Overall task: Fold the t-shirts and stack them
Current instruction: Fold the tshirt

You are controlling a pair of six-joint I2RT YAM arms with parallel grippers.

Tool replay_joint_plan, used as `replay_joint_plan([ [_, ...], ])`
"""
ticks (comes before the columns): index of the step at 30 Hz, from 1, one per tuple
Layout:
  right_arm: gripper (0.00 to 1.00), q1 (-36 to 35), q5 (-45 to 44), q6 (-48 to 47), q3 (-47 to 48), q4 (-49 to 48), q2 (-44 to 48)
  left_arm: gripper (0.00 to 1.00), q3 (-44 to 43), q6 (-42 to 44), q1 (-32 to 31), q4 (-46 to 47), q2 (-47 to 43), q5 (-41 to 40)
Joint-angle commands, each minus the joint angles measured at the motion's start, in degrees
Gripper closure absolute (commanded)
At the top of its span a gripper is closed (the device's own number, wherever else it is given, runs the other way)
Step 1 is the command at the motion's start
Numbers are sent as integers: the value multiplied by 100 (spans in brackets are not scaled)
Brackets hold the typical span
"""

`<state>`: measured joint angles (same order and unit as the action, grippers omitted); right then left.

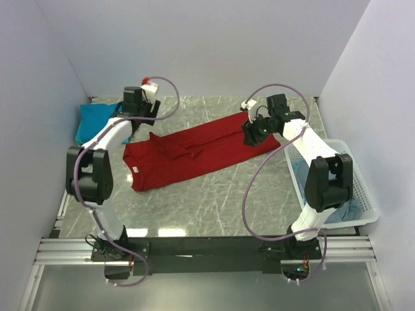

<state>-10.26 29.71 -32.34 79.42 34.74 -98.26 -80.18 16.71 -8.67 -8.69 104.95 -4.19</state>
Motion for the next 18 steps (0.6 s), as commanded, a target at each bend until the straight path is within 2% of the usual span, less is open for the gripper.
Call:
replay_joint_plan([
  [1,41,-28,622,-535,-14,233,290,22,-218,-985,102,-81,-1026,-417],
  [3,41,-28,894,-851,-171,348,342,13,167,-1160,128,121,-1913,-242],
  [5,41,-116,1246,-1510,-556,393,456,8,949,-1459,172,410,-2590,-75],
  [6,41,-160,1334,-1773,-724,376,639,1,1526,-1904,242,507,-3254,-74],
  [7,40,-221,1413,-2220,-909,228,746,1,1819,-2117,269,578,-3574,-82],
  [9,35,-476,1336,-2496,-1454,-54,1061,1,2582,-2487,321,553,-4390,-100],
  [10,33,-616,1257,-2592,-1595,-377,1133,1,2795,-2645,322,483,-4612,144],
  [13,31,-1423,302,-2646,-1859,-756,1151,1,3481,-2874,322,114,-5360,479],
  [15,31,-2150,-823,-2576,-1991,-1038,985,1,3902,-2963,330,-1,-5791,725],
  [18,31,-2699,-1807,-2409,-2027,-1505,668,1,4167,-3147,330,-291,-6222,516],
])
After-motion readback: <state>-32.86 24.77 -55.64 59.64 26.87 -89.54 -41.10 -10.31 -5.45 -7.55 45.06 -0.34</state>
